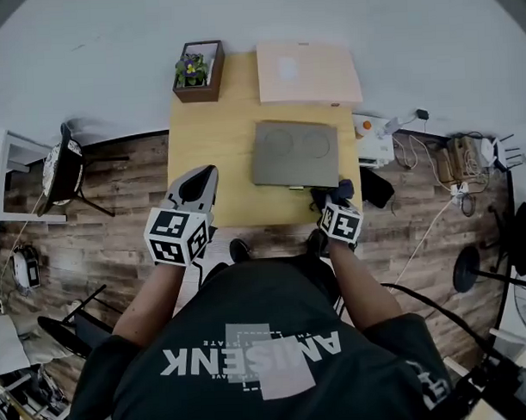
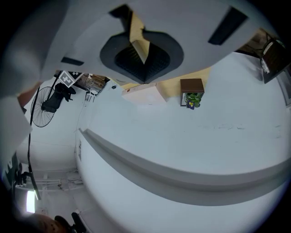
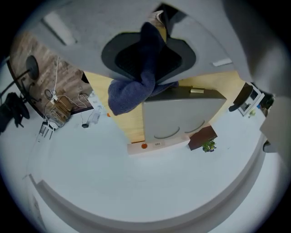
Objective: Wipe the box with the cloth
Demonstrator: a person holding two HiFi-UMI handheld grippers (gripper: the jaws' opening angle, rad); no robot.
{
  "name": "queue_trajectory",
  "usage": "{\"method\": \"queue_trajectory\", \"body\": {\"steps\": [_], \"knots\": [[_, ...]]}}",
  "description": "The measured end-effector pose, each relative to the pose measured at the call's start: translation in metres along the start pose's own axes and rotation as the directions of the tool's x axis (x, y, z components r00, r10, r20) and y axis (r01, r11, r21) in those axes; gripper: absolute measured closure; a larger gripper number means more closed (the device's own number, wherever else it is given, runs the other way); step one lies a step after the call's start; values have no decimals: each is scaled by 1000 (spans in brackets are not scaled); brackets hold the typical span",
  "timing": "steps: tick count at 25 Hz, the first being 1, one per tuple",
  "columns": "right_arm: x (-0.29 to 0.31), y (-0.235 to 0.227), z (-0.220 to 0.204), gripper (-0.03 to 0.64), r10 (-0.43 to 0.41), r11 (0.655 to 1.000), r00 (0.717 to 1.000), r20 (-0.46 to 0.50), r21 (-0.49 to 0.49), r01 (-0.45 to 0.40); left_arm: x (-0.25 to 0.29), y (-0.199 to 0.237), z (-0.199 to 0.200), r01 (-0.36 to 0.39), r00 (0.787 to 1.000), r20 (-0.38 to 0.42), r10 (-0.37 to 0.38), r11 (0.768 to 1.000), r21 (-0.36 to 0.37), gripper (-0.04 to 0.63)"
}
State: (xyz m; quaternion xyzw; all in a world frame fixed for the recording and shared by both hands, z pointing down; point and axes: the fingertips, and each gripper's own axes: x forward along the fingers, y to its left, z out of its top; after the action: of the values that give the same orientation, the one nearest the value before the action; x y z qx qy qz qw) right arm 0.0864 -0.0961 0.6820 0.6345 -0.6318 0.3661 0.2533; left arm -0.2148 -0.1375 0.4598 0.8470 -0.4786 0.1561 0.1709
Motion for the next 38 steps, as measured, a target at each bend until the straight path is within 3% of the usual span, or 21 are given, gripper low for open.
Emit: {"method": "queue_trajectory", "body": {"steps": [7, 12, 19, 23, 26, 30, 38], "knots": [[-2, 23, 0, 535, -69, 997, 998, 11, -19, 69, -17, 26, -8, 31, 999, -8, -31, 1000, 2, 594], [4, 59, -3, 535, 7, 997, 1000, 9, -70, -6, -29, 42, -17, 30, 1000, -4, -30, 999, -17, 594], [4, 83, -10, 535, 28, 988, 1000, 15, -152, -25, -43, 58, -27, 32, 999, -6, -32, 999, -33, 594], [-3, 78, -13, 535, 6, 990, 1000, 17, -141, -3, -48, 69, -26, 30, 1000, -3, -30, 999, -44, 594], [-11, 76, -19, 535, -6, 998, 1000, 15, -68, 7, -47, 71, -22, 43, 999, 6, -43, 998, -41, 594], [-23, 100, -29, 535, 60, 994, 998, 5, -96, -60, -47, 73, -22, 55, 998, 13, -55, 997, -54, 594], [-4, 146, -20, 535, 160, 985, 987, -26, -58, -161, -51, 83, -30, 17, 1000, 2, -17, 996, -93, 594]]}}
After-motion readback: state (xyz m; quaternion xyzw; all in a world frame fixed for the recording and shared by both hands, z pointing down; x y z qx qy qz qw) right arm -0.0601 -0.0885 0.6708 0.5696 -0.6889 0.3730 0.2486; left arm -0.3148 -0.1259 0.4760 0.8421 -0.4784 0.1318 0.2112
